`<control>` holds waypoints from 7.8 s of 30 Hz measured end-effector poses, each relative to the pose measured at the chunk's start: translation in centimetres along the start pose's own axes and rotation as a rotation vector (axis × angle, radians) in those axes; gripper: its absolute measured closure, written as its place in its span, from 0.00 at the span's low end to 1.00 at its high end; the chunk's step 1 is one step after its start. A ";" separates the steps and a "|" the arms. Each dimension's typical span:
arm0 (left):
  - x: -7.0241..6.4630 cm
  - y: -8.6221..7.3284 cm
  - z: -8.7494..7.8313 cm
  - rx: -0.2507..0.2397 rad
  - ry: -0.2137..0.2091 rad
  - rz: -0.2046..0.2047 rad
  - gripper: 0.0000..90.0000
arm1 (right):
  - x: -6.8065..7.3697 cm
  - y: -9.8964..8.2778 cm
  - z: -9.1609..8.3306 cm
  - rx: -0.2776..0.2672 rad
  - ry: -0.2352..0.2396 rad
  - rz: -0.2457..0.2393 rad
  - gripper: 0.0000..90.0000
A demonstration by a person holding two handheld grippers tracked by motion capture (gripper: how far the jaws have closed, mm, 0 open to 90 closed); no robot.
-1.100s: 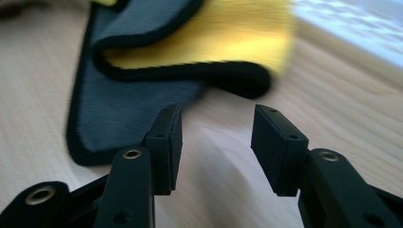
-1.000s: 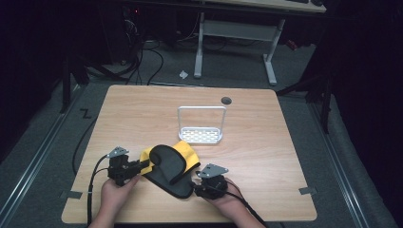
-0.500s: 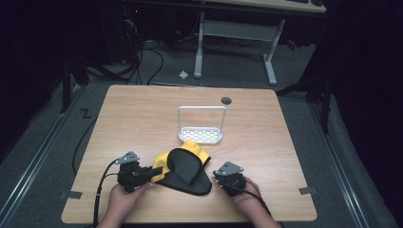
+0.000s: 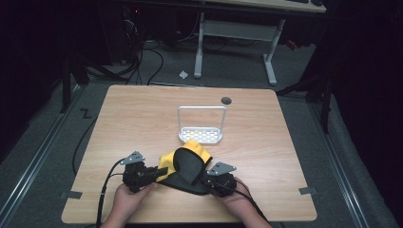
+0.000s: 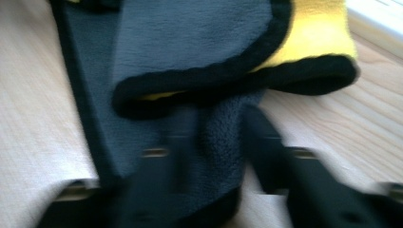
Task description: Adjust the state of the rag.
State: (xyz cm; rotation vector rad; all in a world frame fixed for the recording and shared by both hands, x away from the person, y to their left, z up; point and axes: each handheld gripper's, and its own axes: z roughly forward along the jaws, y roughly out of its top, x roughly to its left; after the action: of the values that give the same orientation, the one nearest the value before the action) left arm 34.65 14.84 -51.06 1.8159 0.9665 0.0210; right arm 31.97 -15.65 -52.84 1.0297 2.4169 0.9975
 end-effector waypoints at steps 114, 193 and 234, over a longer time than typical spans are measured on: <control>-0.9 2.6 -1.8 -0.053 0.169 0.047 0.99 | -8.0 -1.4 -9.3 -0.238 -0.312 0.140 0.96; 2.6 2.4 -2.1 -0.052 0.261 -0.019 0.71 | -14.1 1.7 -5.7 -0.165 -0.361 0.253 0.71; 0.8 -2.0 0.2 0.169 0.227 0.029 0.92 | -9.9 -4.7 -4.7 0.024 -0.267 0.150 0.99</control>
State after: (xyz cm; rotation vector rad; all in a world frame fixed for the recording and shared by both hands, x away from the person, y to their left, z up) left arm 34.13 15.49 -53.04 2.0144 1.1289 0.1708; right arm 33.90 -27.42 -52.65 1.2799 2.1659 0.8189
